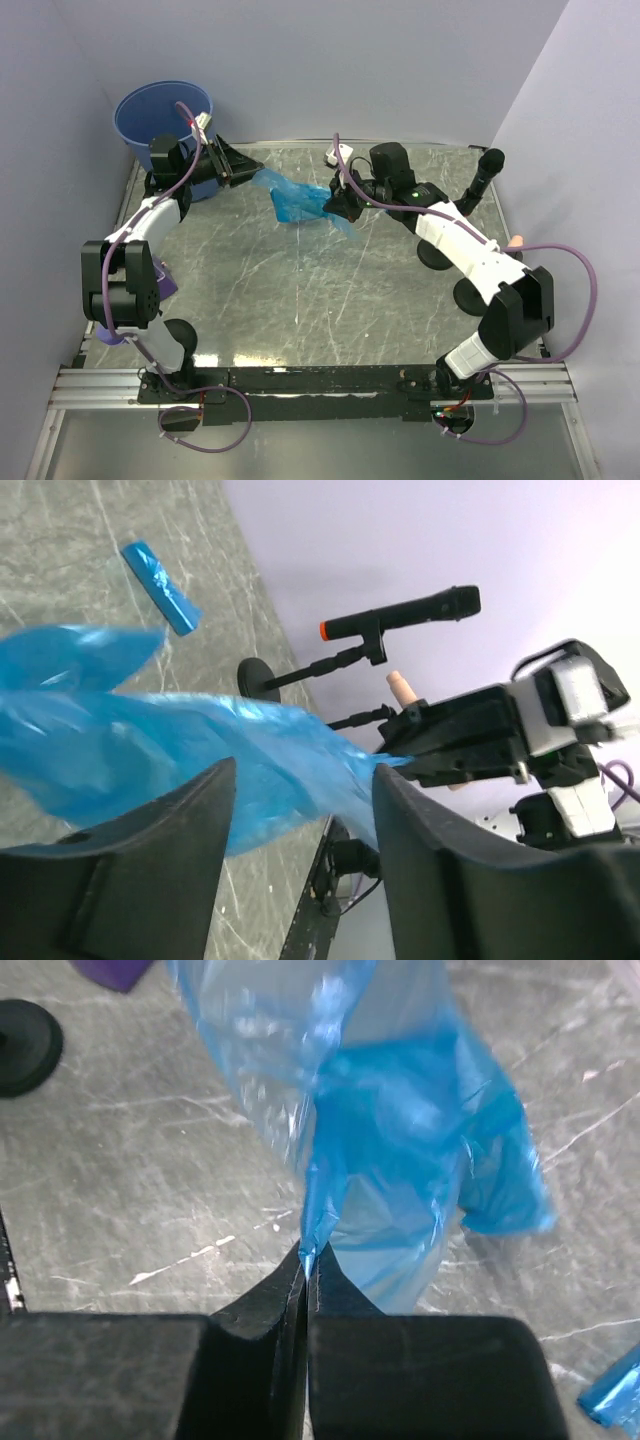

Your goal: Put the trash bags into the trash bin

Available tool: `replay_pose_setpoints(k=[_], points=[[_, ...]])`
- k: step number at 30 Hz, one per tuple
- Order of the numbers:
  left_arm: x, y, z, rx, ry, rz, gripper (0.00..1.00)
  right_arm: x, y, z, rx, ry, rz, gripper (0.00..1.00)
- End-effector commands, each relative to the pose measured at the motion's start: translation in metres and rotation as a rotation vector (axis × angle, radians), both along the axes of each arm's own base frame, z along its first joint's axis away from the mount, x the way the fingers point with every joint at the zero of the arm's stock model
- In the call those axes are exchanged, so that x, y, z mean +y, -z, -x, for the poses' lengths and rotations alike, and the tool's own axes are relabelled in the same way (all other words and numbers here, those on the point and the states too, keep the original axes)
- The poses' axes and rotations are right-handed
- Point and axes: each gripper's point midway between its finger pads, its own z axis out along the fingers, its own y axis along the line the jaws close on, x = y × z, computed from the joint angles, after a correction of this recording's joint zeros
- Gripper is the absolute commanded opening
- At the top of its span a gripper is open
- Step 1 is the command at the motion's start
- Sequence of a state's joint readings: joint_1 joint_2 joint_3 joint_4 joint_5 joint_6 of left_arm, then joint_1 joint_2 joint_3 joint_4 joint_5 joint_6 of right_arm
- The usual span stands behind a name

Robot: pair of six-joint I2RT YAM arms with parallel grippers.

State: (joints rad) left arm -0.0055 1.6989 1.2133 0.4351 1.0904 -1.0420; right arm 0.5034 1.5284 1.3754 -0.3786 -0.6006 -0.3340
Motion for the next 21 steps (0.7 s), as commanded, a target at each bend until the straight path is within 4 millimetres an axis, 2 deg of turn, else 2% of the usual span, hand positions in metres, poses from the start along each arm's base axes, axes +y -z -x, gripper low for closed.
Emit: replay_pose_setpoints(k=[1, 3, 4, 5, 7, 8, 9, 10, 12, 13, 14, 15, 17, 21], points=[[0.031, -0.014, -0.006, -0.05, -0.104, -0.022, 0.65, -0.003, -0.048, 0.01, -0.079, -0.009, -0.084, 0.0], [0.057, -0.013, -0.003, -0.038, -0.159, -0.037, 0.64, -0.005, -0.055, 0.01, -0.072, 0.001, -0.107, 0.0], [0.07, -0.01, 0.001, -0.016, -0.171, -0.039, 0.59, -0.005, -0.056, 0.008, -0.067, 0.013, -0.114, 0.0], [0.075, -0.01, 0.011, -0.023, -0.139, -0.042, 0.47, -0.006, -0.059, 0.006, -0.069, 0.025, -0.123, 0.0], [0.068, -0.009, 0.041, -0.078, 0.024, -0.059, 0.14, -0.006, -0.063, 0.003, -0.065, 0.043, -0.137, 0.0], [0.061, -0.007, 0.058, -0.098, 0.115, -0.07, 0.05, -0.006, -0.065, 0.0, -0.062, 0.058, -0.143, 0.0], [0.052, -0.002, 0.072, -0.105, 0.179, -0.081, 0.01, -0.006, -0.066, -0.004, -0.056, 0.083, -0.149, 0.0], [0.039, 0.005, 0.095, -0.071, 0.263, -0.073, 0.01, -0.009, -0.068, -0.012, -0.053, 0.137, -0.155, 0.0], [0.01, 0.017, 0.126, -0.194, 0.401, -0.127, 0.03, -0.008, -0.069, -0.021, -0.032, 0.184, -0.176, 0.0], [-0.004, 0.027, 0.135, -0.248, 0.461, -0.173, 0.06, -0.005, -0.073, -0.023, -0.028, 0.18, -0.189, 0.0], [-0.015, 0.034, 0.139, -0.276, 0.521, -0.212, 0.16, 0.0, -0.073, -0.022, -0.03, 0.142, -0.188, 0.0], [-0.024, 0.032, 0.135, -0.307, 0.552, -0.251, 0.25, 0.007, -0.075, -0.019, -0.042, 0.082, -0.186, 0.0], [-0.029, 0.024, 0.114, -0.31, 0.52, -0.281, 0.32, 0.016, -0.076, -0.01, -0.092, -0.012, -0.142, 0.0], [-0.029, -0.003, 0.065, -0.451, 0.321, -0.375, 0.46, 0.019, -0.078, -0.004, -0.2, -0.094, -0.082, 0.0]])
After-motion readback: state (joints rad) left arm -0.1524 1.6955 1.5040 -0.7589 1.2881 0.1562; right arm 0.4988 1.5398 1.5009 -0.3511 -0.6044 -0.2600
